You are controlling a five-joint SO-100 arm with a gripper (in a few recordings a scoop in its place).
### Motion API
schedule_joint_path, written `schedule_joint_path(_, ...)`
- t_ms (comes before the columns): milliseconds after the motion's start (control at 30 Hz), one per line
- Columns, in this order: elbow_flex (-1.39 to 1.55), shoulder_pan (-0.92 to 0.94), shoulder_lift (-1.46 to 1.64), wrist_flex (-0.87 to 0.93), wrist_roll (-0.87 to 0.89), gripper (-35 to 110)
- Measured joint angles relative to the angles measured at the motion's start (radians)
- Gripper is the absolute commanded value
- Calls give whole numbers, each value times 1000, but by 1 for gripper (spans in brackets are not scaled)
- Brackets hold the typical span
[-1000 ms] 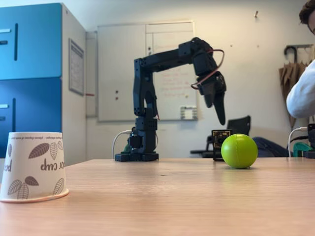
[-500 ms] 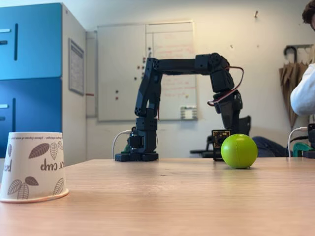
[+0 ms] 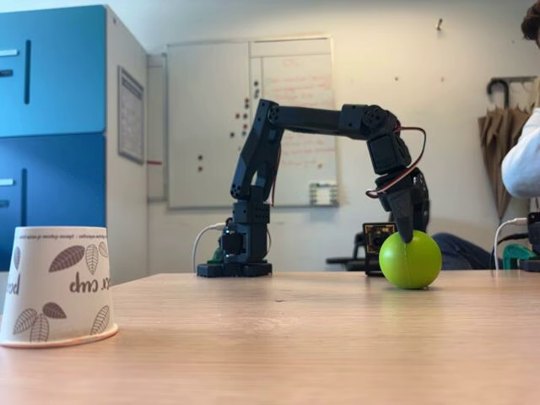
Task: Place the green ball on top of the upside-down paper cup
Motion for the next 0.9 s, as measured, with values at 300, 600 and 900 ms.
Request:
schedule_joint_path(300, -9, 3, -2, -8, 18, 33)
schedule_joint_path(600, -8, 21, 15, -8, 18, 31)
schedule_joint_path(900, -3, 101, 163, -21, 18, 31)
